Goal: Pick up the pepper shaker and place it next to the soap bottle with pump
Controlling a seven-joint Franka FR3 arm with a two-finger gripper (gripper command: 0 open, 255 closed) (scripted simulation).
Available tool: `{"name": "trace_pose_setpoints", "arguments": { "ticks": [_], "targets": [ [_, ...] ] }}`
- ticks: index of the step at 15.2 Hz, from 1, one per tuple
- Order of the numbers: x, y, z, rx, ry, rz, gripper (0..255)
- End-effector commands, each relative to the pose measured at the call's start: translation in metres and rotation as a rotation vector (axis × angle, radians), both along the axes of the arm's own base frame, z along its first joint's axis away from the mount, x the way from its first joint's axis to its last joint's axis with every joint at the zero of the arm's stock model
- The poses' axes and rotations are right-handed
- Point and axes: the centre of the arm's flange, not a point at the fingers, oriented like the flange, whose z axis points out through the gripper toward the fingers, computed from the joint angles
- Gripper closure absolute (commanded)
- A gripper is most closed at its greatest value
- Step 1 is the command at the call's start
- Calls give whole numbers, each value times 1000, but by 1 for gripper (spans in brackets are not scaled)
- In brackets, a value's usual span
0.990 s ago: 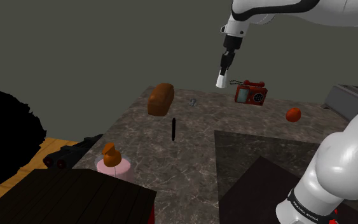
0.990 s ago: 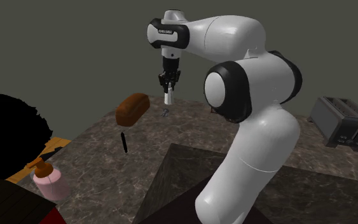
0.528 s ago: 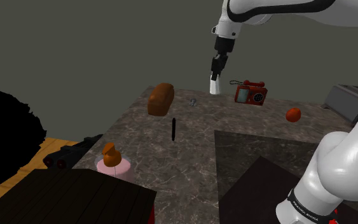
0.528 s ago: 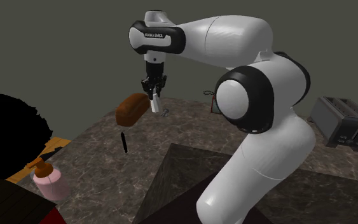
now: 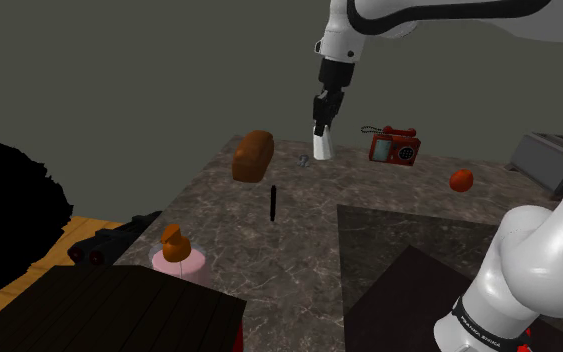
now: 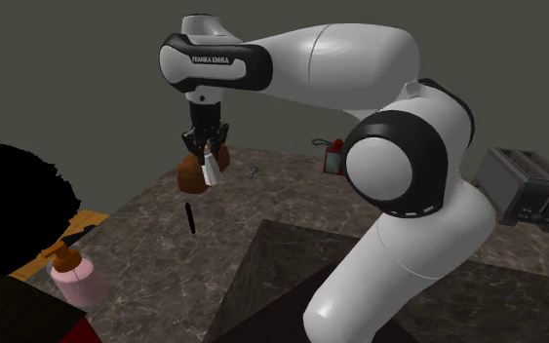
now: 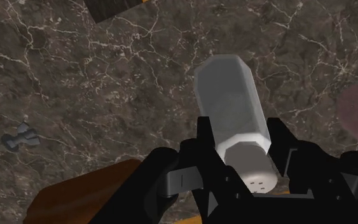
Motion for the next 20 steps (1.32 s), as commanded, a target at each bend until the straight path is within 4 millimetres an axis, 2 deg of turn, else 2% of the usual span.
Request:
{"name": "trace_pose_setpoints", "arguments": {
  "ticks": [1, 20],
  "targets": [
    [-5, 26, -1, 0, 0, -1, 255],
    [-53, 272, -1, 0, 0, -1, 255]
  ]
}}
